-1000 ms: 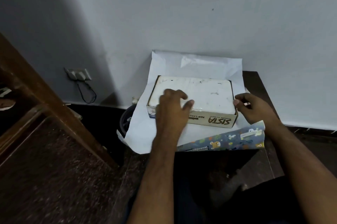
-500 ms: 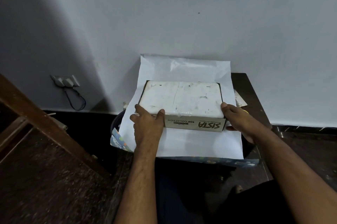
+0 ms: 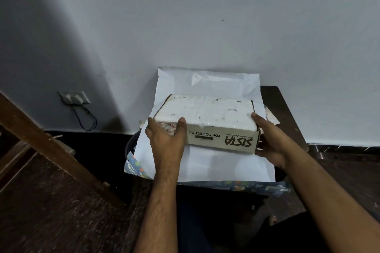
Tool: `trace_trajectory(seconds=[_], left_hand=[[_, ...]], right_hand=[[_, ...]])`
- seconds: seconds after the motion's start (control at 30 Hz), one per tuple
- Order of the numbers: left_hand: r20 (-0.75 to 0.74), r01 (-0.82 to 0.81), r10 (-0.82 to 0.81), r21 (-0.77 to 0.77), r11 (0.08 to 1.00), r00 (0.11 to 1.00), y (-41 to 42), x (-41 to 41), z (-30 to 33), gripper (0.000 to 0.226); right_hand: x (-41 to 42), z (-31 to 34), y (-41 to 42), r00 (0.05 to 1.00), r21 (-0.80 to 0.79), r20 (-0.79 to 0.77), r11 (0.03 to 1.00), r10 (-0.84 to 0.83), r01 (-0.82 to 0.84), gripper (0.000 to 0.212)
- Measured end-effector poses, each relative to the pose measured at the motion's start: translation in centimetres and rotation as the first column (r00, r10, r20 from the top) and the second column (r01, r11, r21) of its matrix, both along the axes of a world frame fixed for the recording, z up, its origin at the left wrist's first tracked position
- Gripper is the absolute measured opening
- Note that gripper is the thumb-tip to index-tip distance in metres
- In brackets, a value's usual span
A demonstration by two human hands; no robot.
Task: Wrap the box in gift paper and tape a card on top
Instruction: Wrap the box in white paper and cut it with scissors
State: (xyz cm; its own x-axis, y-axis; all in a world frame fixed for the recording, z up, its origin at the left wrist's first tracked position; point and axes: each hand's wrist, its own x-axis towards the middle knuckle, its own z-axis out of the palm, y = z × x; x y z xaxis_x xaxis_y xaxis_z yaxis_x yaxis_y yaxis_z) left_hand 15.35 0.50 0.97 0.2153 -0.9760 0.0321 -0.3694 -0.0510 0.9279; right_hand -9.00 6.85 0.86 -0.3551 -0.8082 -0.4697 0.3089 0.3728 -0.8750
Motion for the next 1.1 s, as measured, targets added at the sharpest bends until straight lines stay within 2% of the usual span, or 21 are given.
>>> trace_trajectory(seconds=[0.13,0.2,0.3,0.37,0.47,0.57,0.67,0.77,0.87,0.9,1.0,1.1], left_hand=[[-0.173,0.122,-0.126,-0.039,0.992,0.977,-0.2,-0.9,-0.7,0.103],[-0.223,0.213,-0.209,-0.005,0.977,0.952,-0.2,-1.5,-1.2,0.104],[-0.264,0.357,-0.337,0.03,0.934,0.904,0.3,-2.5,-1.4,0.092],[-0.305,0.416,-0.378,0.067,0.907,0.874,0.6,-3.2,-1.6,0.104],[-0.393,0.438,-0.372,0.089,0.895,0.841,0.6,-3.7,-1.7,0.112],[-0.504,0.447,-0.355,0.071,0.892,0.788,0.0,-3.5,-1.6,0.098],[-0.583,0.467,-0.364,0.031,0.884,0.727,-0.7,-3.5,-1.3,0.077],[-0.642,0.462,-0.335,0.033,0.886,0.69,-1.1,-3.1,-1.0,0.07],[-0.621,0.463,-0.351,0.022,0.886,0.701,-1.7,-2.6,-1.5,0.069],[-0.604,0.466,-0.362,0.018,0.884,0.71,-1.7,-2.5,-1.6,0.07],[-0.52,0.519,-0.436,0.018,0.854,0.735,-1.7,-2.4,-1.8,0.077],[-0.424,0.579,-0.513,0.032,0.815,0.746,-1.2,-2.8,-1.5,0.076]], right_hand=[[1.1,0.1,0.4,0.955,0.021,0.232,0.98,0.187,-0.197,0.036],[2.0,-0.1,0.3,0.946,-0.018,0.26,0.981,0.192,-0.194,0.036],[2.9,-0.3,0.1,0.944,-0.079,0.296,0.988,0.149,-0.131,0.03],[3.0,-0.6,0.0,0.94,-0.082,0.284,0.981,0.19,-0.174,0.025],[2.9,-0.9,0.2,0.941,-0.029,0.196,0.961,0.276,-0.276,0.041],[2.4,-1.3,0.5,0.934,0.017,0.116,0.939,0.338,-0.342,0.055],[1.4,-1.1,0.8,0.919,0.046,0.049,0.918,0.392,-0.394,0.056],[0.6,-0.4,0.7,0.959,-0.004,0.108,0.964,0.263,-0.264,0.054],[-0.8,0.0,0.2,0.988,-0.087,0.154,0.996,-0.002,0.015,0.066],[-1.2,0.1,0.1,0.991,-0.084,0.132,0.996,-0.032,0.043,0.067],[-1.1,0.2,0.1,0.999,-0.004,0.022,0.999,0.049,-0.049,0.048],[-0.6,0.0,0.3,0.988,0.087,-0.095,0.989,0.124,-0.116,0.057]])
